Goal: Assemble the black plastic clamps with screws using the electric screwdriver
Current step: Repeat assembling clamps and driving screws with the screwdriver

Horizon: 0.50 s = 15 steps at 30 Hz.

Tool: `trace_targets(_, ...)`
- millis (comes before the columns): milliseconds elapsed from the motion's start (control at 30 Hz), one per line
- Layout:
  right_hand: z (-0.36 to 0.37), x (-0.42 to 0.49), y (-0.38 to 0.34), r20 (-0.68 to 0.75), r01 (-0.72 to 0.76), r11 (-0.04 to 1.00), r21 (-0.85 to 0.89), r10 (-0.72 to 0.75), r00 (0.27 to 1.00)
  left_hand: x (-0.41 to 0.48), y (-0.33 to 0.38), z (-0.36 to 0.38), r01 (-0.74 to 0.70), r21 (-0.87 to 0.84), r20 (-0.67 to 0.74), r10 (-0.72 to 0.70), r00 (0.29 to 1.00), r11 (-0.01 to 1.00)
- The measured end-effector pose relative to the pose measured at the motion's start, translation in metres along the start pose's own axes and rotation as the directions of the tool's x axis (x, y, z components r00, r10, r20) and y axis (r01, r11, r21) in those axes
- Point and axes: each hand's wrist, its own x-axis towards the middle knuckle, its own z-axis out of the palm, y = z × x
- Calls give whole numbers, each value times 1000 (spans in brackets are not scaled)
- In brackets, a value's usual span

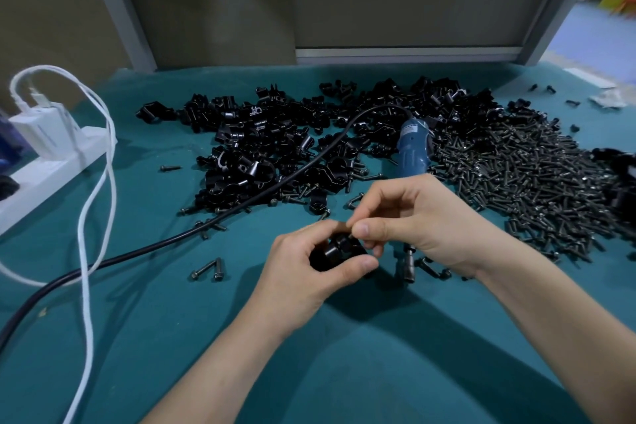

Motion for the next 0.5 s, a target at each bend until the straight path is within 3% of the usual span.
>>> trace_targets(233,1,-1,4,13,-2,1000,-8,2,1000,0,-3,1,48,-38,0,-48,999,998)
trace_targets(500,2,2,-7,51,21,961,-276,-7,999,-1,-3,2,67,-17,30,-67,997,998)
